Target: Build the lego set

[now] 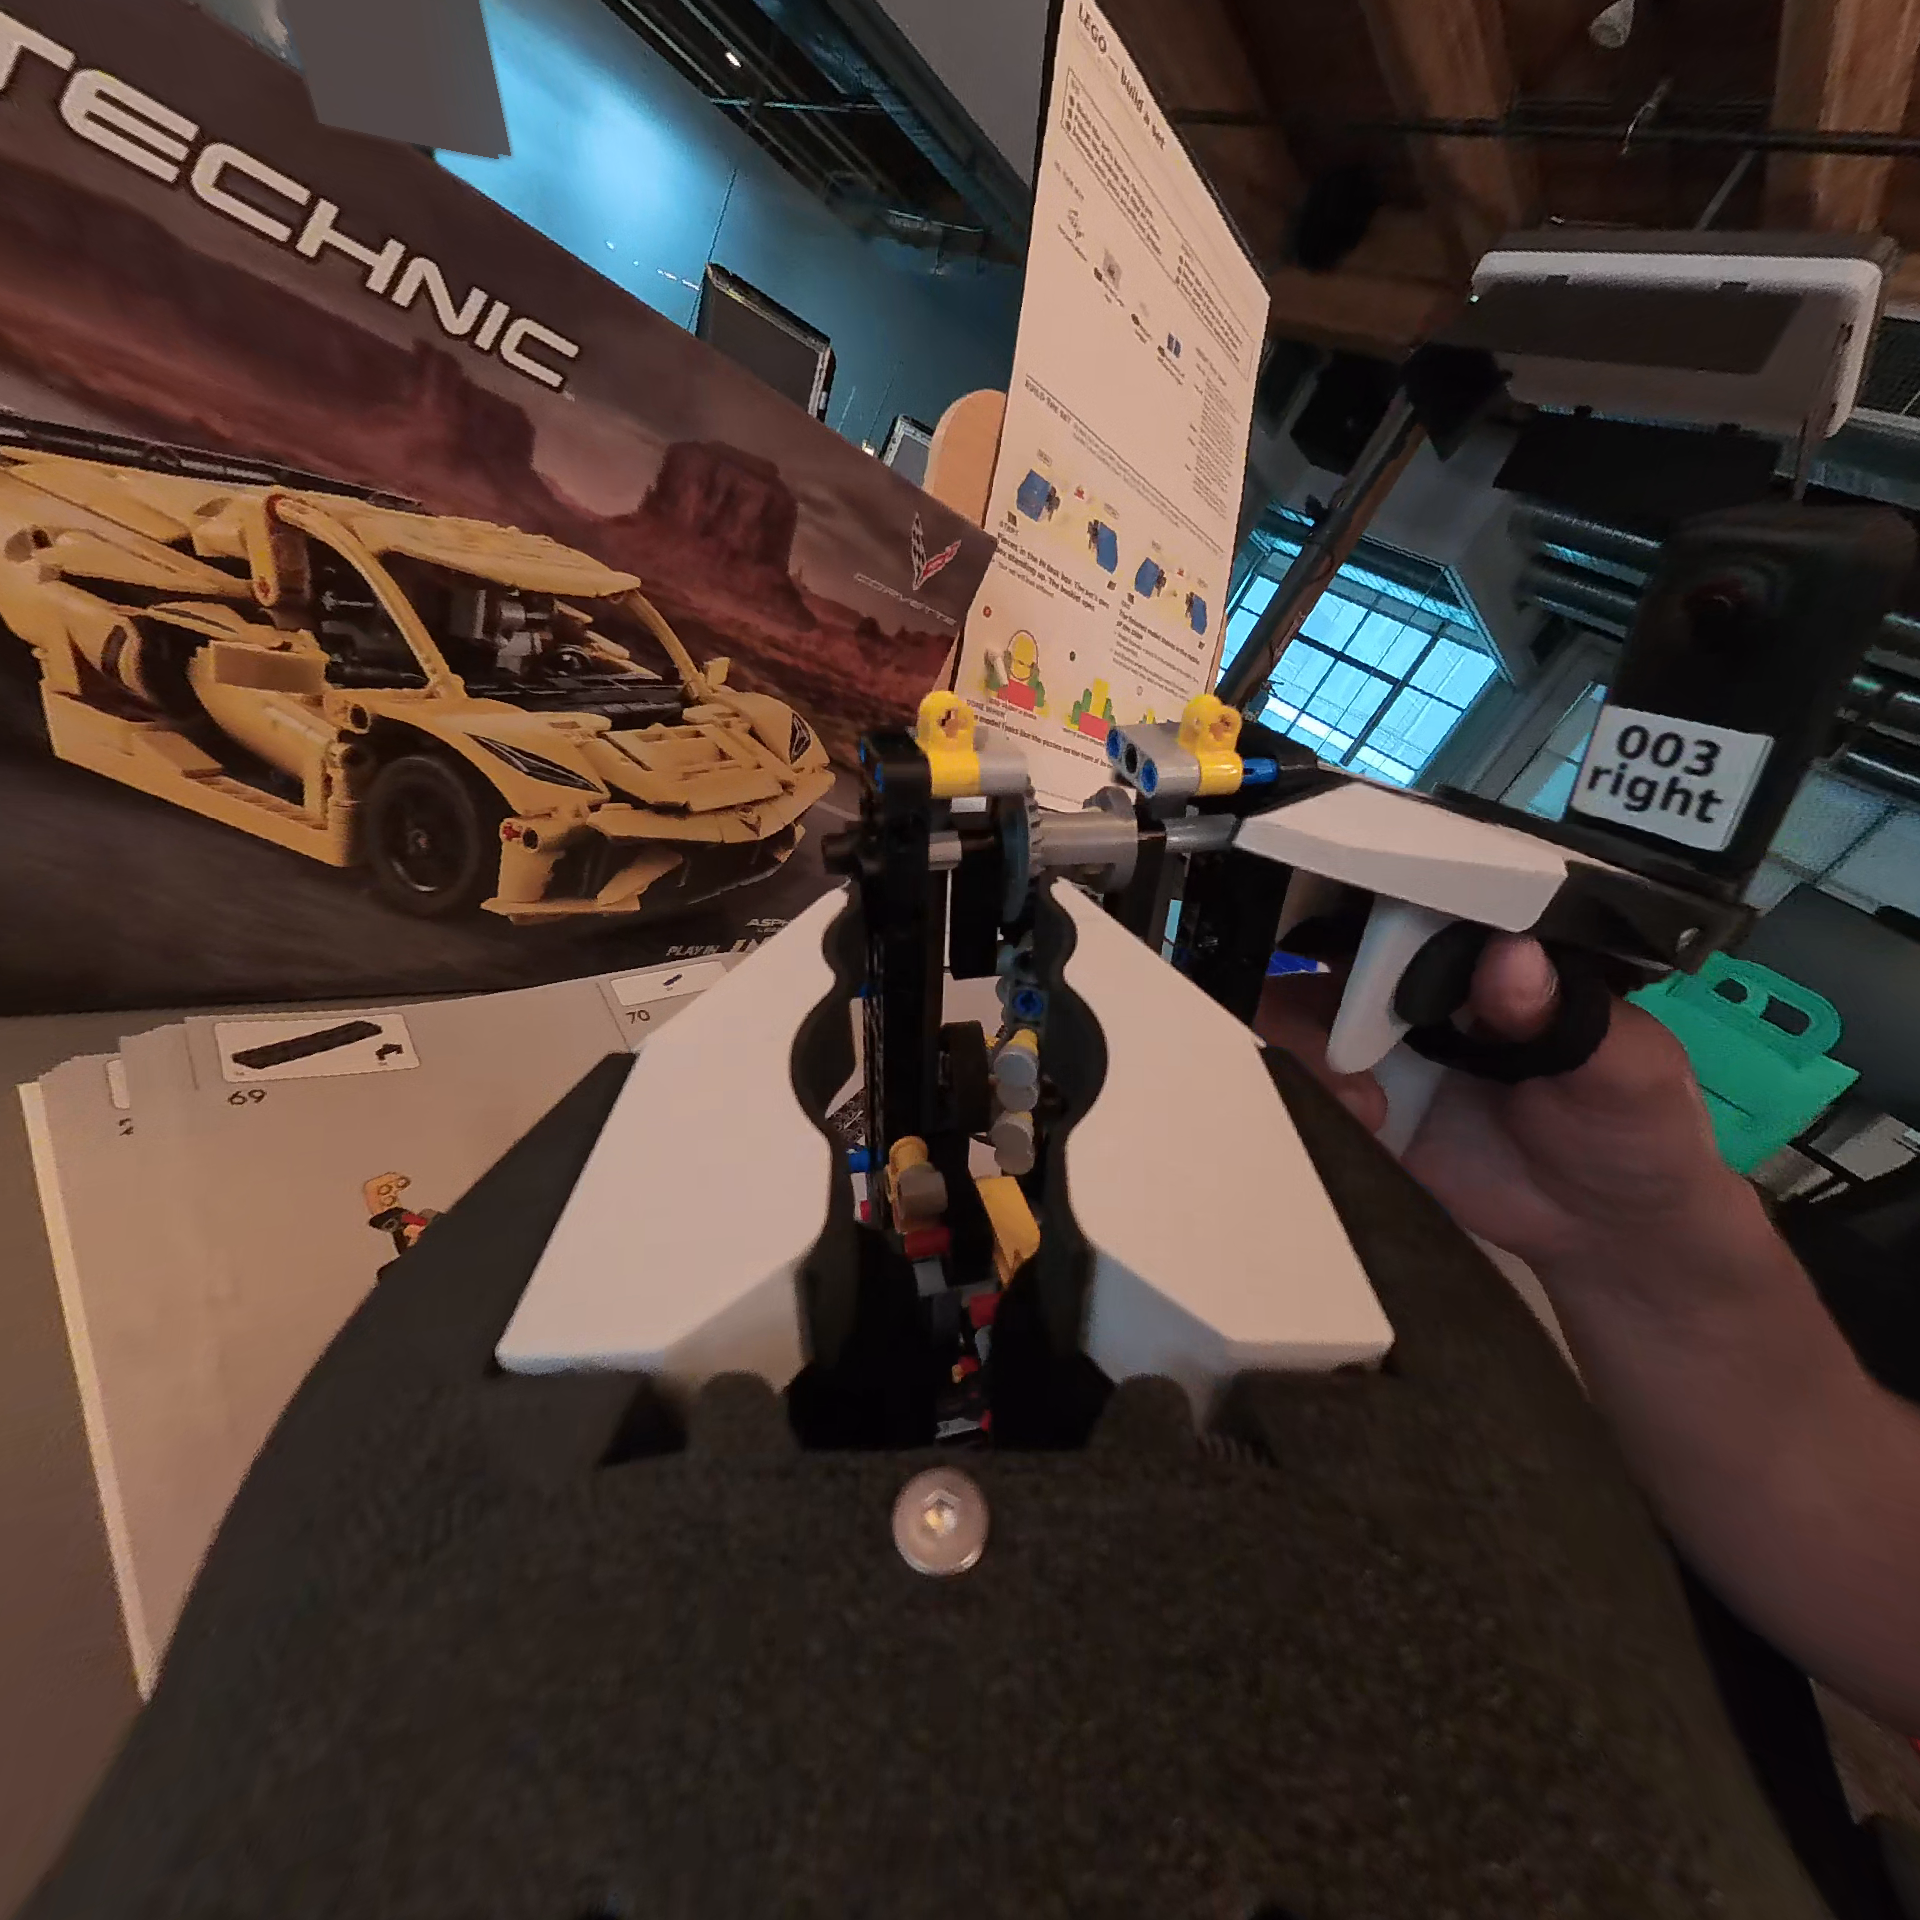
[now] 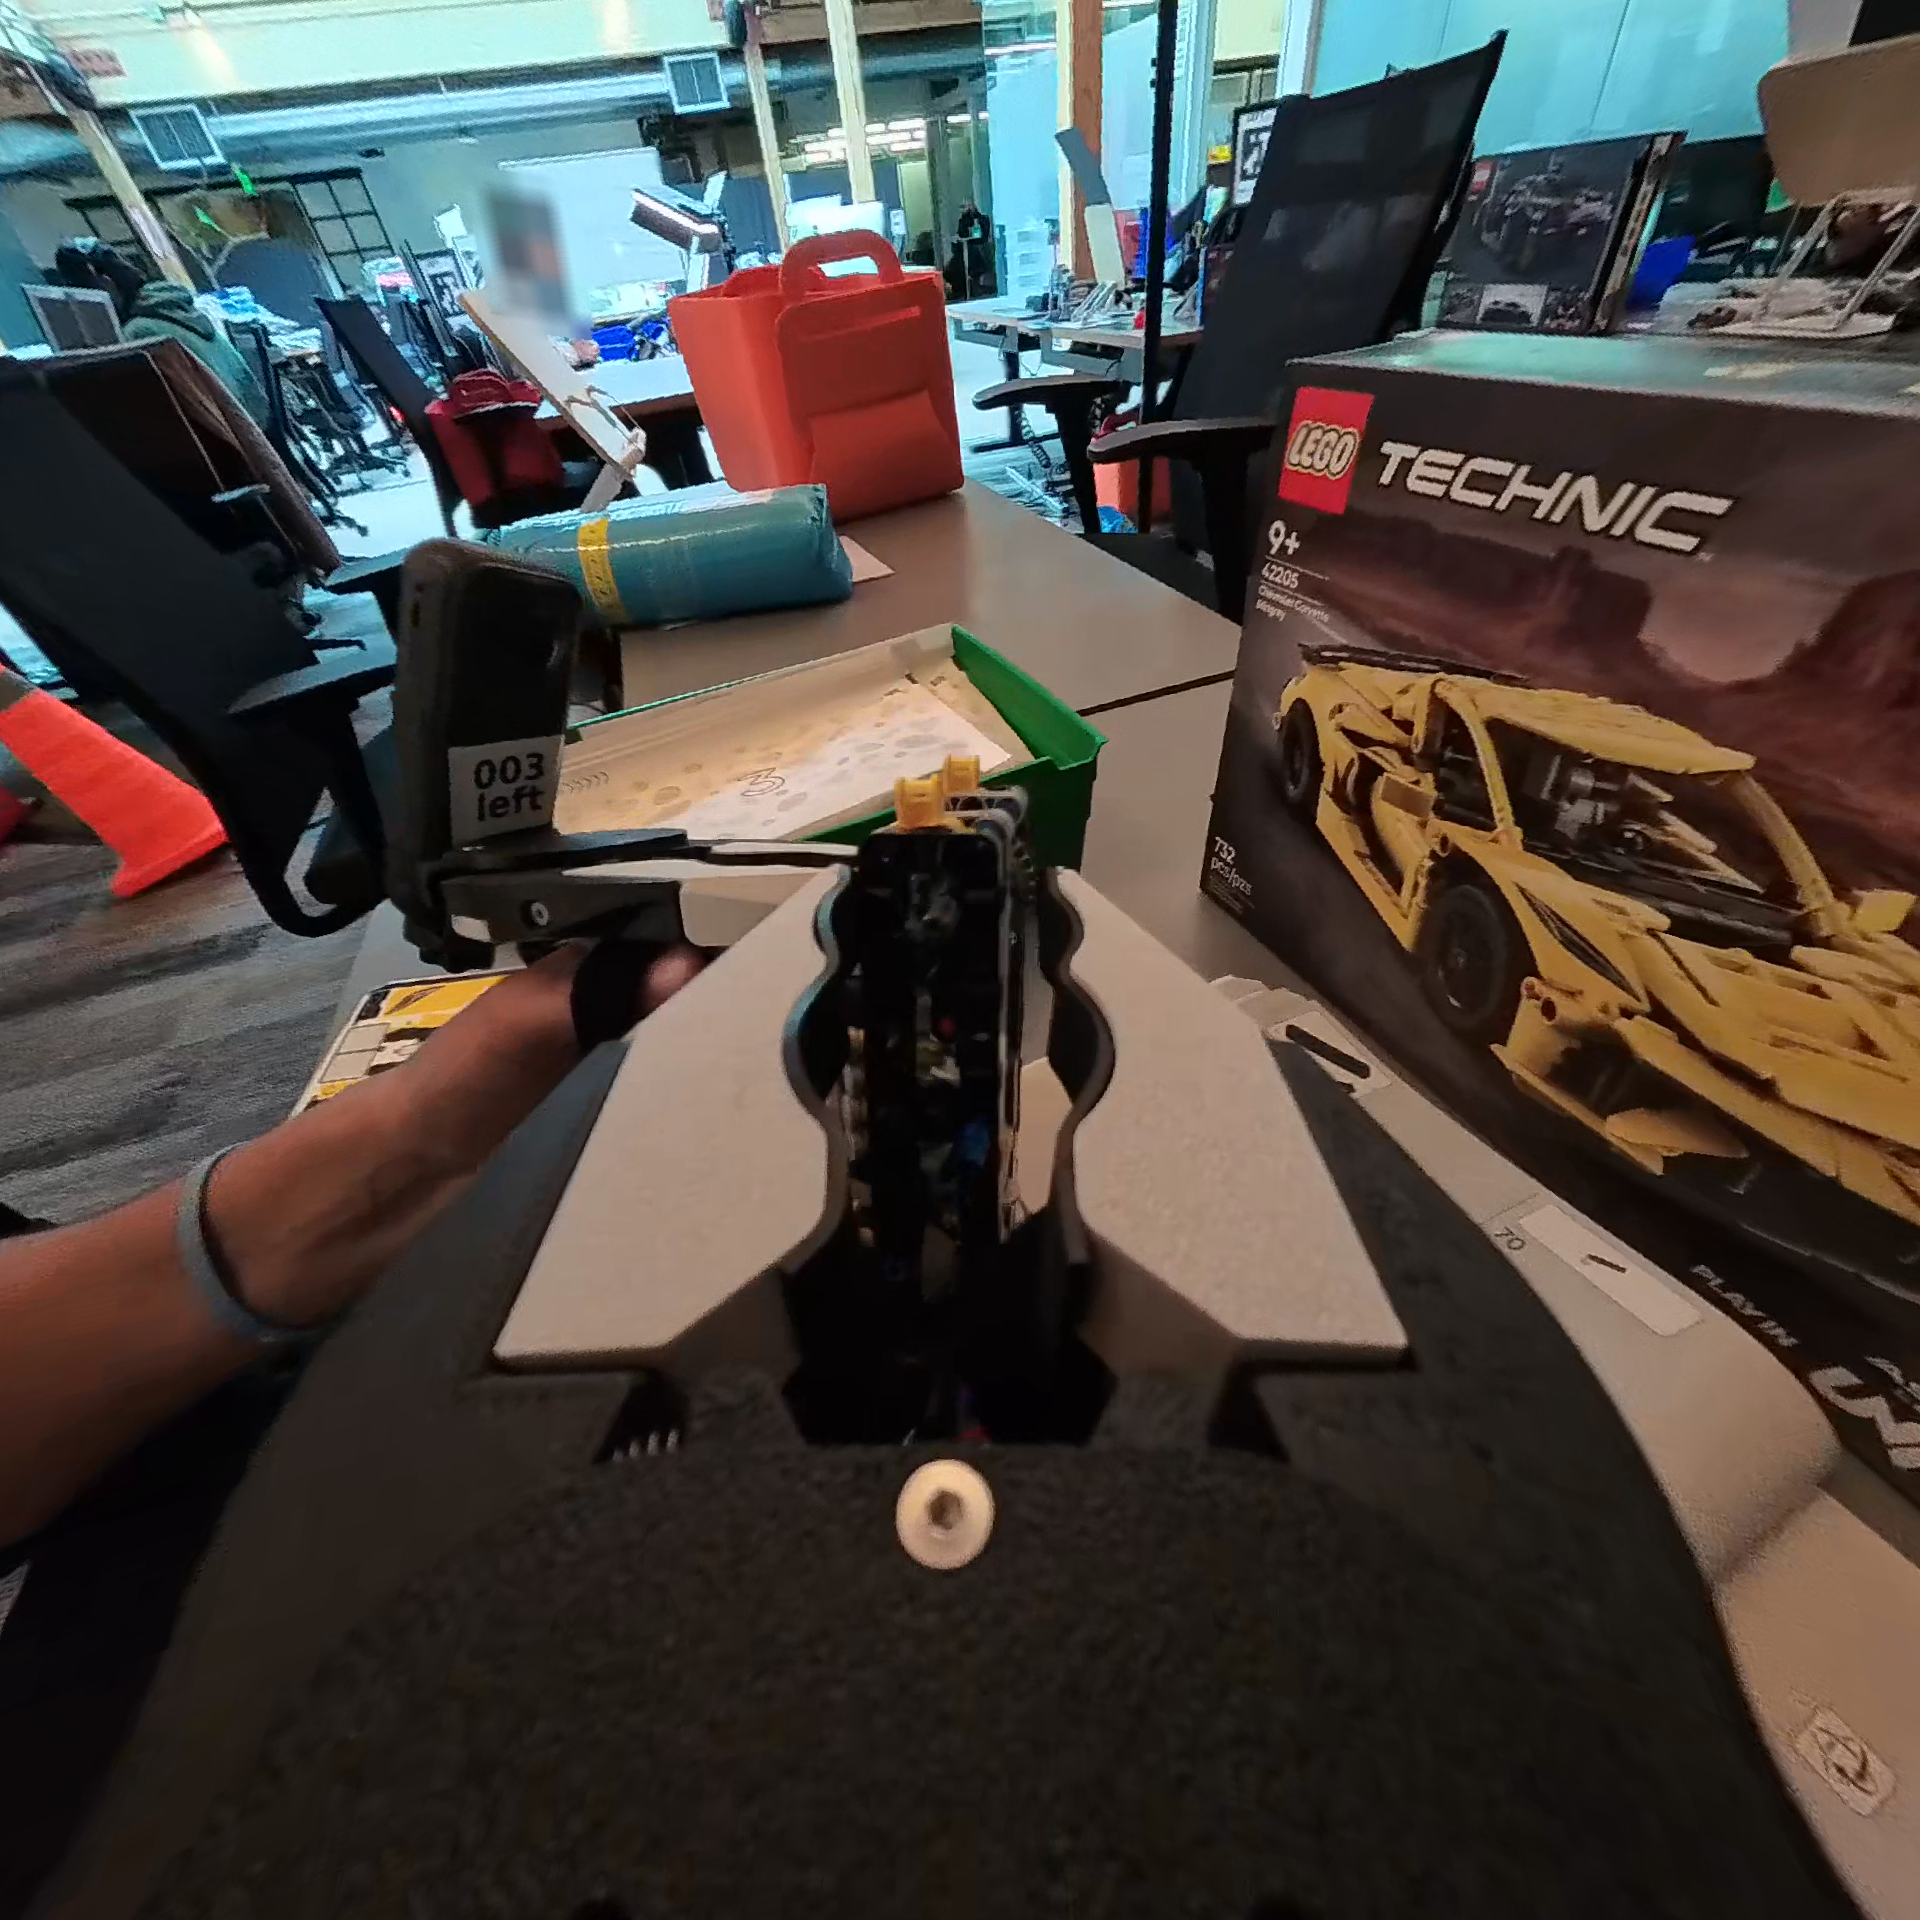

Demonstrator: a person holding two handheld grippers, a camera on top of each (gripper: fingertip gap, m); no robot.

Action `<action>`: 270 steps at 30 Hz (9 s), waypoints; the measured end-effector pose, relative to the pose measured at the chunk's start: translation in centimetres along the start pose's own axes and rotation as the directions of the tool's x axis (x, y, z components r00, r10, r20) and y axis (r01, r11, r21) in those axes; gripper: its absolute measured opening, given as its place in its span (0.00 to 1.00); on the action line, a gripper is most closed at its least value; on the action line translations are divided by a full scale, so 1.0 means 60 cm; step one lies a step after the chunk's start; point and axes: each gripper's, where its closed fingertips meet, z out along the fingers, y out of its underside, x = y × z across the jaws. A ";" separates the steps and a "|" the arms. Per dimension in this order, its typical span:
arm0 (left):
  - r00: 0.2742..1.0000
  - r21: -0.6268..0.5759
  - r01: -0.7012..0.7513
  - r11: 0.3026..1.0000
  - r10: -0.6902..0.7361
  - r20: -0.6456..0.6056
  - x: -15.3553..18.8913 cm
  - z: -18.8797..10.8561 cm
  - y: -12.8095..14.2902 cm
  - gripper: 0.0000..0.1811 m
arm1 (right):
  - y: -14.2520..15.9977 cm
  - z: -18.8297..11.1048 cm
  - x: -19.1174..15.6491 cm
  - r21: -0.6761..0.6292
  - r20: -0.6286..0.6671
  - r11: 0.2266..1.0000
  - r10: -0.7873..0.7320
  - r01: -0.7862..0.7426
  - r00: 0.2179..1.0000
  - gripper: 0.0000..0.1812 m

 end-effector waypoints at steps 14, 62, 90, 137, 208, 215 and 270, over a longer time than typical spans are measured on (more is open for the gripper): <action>0.917 -0.128 -0.148 0.981 0.088 -0.388 0.074 0.019 0.019 0.17 | 0.004 -0.092 -0.043 -0.017 0.697 1.000 0.001 0.014 0.717 0.32; 0.940 -0.172 -0.196 0.965 0.135 -0.312 0.081 0.041 0.027 0.17 | 0.012 -0.126 -0.025 0.038 0.631 0.996 0.043 -0.086 0.774 0.11; 0.940 -0.174 -0.191 0.966 0.129 -0.315 0.086 0.043 0.027 0.17 | 0.009 -0.120 -0.022 0.061 0.678 0.965 0.147 -0.254 0.721 0.25; 0.939 -0.238 -0.262 0.935 0.190 -0.286 0.111 0.065 0.041 0.16 | 0.002 -0.131 -0.029 -0.010 0.767 0.997 0.058 -0.079 0.638 0.18; 0.834 -0.032 -0.436 0.899 0.391 -0.389 0.218 -0.011 0.017 0.23 | 0.003 -0.128 -0.088 0.021 0.751 1.000 -0.028 0.019 0.660 0.17; 0.840 -0.013 -0.422 0.907 0.385 -0.381 0.220 -0.010 0.018 0.21 | 0.002 -0.130 -0.085 0.026 0.727 0.999 -0.006 -0.019 0.687 0.16; 0.861 -0.070 -0.399 0.914 0.347 -0.371 0.241 0.009 0.063 0.06 | -0.021 -0.146 -0.048 -0.026 0.418 0.998 0.057 -0.051 0.906 0.31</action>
